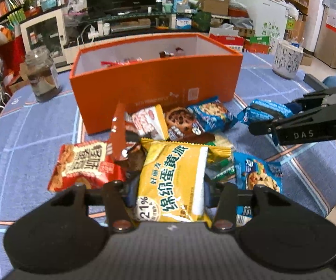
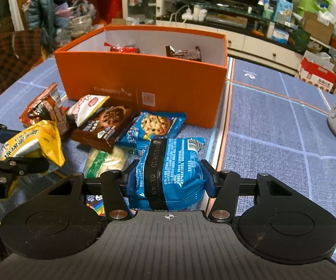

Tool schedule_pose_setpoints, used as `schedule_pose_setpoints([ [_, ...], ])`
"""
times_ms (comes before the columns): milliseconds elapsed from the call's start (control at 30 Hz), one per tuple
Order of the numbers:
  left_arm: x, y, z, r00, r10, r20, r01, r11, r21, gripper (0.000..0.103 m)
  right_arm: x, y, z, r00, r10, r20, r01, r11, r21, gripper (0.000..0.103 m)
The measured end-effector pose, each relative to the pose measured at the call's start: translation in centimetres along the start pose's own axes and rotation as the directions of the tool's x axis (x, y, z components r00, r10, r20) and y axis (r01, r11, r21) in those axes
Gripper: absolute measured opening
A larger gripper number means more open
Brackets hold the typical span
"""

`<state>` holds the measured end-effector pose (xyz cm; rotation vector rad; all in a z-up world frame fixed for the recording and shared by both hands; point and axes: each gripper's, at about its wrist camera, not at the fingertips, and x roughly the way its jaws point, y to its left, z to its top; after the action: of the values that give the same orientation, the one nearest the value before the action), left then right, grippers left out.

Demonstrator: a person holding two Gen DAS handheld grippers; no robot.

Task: Organize snacks
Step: 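Grasp the yellow cake packet with the left gripper while the right carries the blue pack to the box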

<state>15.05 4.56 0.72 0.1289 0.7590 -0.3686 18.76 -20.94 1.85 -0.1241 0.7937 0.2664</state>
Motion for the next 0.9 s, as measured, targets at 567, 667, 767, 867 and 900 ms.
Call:
schedule_pose_setpoints([
  [567,-2.2,-1.3,2.1,0.996,0.064,0.058,-0.062,0.997,-0.039,0.047,-1.6,-0.5,0.8,0.998,0.012,0.057,-0.016,0.998,0.062,0.041],
  [667,-2.7,-1.6,2.9,0.995,0.061,0.084,-0.057,0.997,-0.049,0.047,-2.7,-0.4,1.4,0.996,0.012,0.090,-0.018,0.998,0.068,0.041],
  [767,-3.0,-1.7,3.5,0.992,0.074,0.098,-0.068,0.996,-0.063,0.047,-3.9,-0.4,2.1,0.992,0.012,0.127,-0.022,0.997,0.077,0.041],
  [867,-3.0,-1.6,4.3,0.991,0.092,0.100,-0.082,0.992,-0.097,0.047,-4.6,-0.4,2.8,0.988,0.013,0.151,-0.026,0.996,0.087,0.041],
  [900,-2.9,-1.5,4.6,0.989,0.101,0.103,-0.090,0.990,-0.109,0.047,-4.8,-0.4,3.0,0.987,0.013,0.158,-0.027,0.996,0.090,0.041],
])
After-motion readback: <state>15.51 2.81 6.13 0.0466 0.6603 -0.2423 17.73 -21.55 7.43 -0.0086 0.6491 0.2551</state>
